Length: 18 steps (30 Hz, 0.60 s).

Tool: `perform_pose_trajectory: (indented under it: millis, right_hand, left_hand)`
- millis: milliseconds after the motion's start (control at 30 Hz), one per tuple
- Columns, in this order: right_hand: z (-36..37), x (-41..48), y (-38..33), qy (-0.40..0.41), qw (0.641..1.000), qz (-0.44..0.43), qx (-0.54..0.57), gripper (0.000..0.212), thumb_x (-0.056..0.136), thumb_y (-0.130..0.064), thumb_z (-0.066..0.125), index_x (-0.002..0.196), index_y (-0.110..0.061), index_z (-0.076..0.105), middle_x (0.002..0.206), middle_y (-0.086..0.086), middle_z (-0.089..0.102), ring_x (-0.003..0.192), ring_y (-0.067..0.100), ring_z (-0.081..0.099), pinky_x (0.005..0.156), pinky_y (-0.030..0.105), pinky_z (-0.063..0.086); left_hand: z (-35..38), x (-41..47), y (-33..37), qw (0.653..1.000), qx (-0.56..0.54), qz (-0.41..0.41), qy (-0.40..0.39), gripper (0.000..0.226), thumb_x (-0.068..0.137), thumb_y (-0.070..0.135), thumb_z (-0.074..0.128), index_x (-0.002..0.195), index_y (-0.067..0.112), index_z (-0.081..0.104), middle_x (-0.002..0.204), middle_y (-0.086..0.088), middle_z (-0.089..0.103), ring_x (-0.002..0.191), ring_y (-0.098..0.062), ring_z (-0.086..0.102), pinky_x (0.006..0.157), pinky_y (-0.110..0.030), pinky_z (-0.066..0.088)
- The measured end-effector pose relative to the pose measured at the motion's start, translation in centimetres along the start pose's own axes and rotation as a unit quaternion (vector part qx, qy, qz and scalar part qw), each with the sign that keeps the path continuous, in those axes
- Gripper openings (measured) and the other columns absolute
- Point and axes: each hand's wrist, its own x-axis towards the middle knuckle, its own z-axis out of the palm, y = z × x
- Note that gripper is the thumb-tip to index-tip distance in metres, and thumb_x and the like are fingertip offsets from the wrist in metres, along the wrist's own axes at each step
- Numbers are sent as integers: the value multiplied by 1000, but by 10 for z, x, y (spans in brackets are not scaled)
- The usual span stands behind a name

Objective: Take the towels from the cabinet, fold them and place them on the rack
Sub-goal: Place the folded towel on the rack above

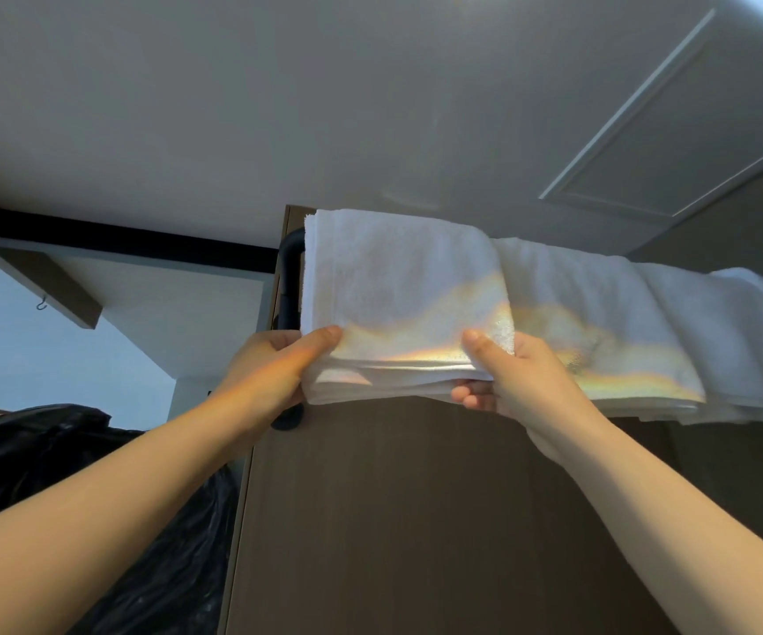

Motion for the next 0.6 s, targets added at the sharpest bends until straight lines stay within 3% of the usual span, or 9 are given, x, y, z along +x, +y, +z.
perform_pose_trajectory:
  millis: [167, 267, 367, 467, 533, 600]
  right_hand:
    - [6, -1, 6, -3, 999, 34, 1, 41, 101, -43, 47, 113, -5, 57, 80, 12, 67, 50, 10, 64, 49, 20, 52]
    - [2, -5, 14, 27, 998, 52, 31, 41, 104, -43, 39, 102, -8, 60, 77, 11, 68, 50, 10, 62, 51, 22, 52]
    - [1, -7, 22, 25, 999, 48, 3, 43, 104, -38, 42, 110, 1, 61, 95, 16, 68, 72, 15, 65, 69, 29, 57]
    - [0, -8, 25, 17, 998, 48, -24, 48, 102, -43, 44, 117, 1, 60, 122, 17, 62, 110, 24, 61, 101, 42, 50]
    - [1, -8, 24, -2, 998, 61, -12, 49, 101, -43, 46, 120, 0, 58, 129, 16, 58, 119, 25, 56, 109, 45, 43]
    - [1, -8, 23, -37, 992, 98, 74, 44, 100, -39, 52, 128, -6, 56, 137, 10, 54, 124, 23, 53, 109, 45, 43]
  left_hand:
    - [-1, -5, 0, 1000, -8, -5, 8, 26, 89, 35, 63, 92, 11, 70, 99, -14, 72, 96, -31, 68, 90, -48, 55]
    - [0, -5, -1, 1000, -3, -11, 2, 24, 92, 31, 59, 95, 8, 68, 102, -17, 69, 90, -29, 67, 80, -41, 56]
    - [-1, -5, -1, 1000, -20, -11, -5, 23, 94, 26, 56, 97, 6, 66, 100, -16, 67, 84, -23, 64, 72, -32, 53]
    - [-2, -4, -2, 999, -33, -14, -15, 22, 95, 25, 53, 98, 6, 63, 101, -16, 63, 88, -25, 61, 83, -40, 54]
    - [-2, -2, -4, 999, -30, -24, -21, 23, 96, 24, 51, 100, 4, 61, 105, -19, 59, 93, -30, 59, 95, -50, 50]
    - [-2, 0, -6, 999, -31, -33, -27, 20, 95, 21, 49, 99, 4, 59, 102, -18, 56, 92, -30, 56, 92, -51, 49]
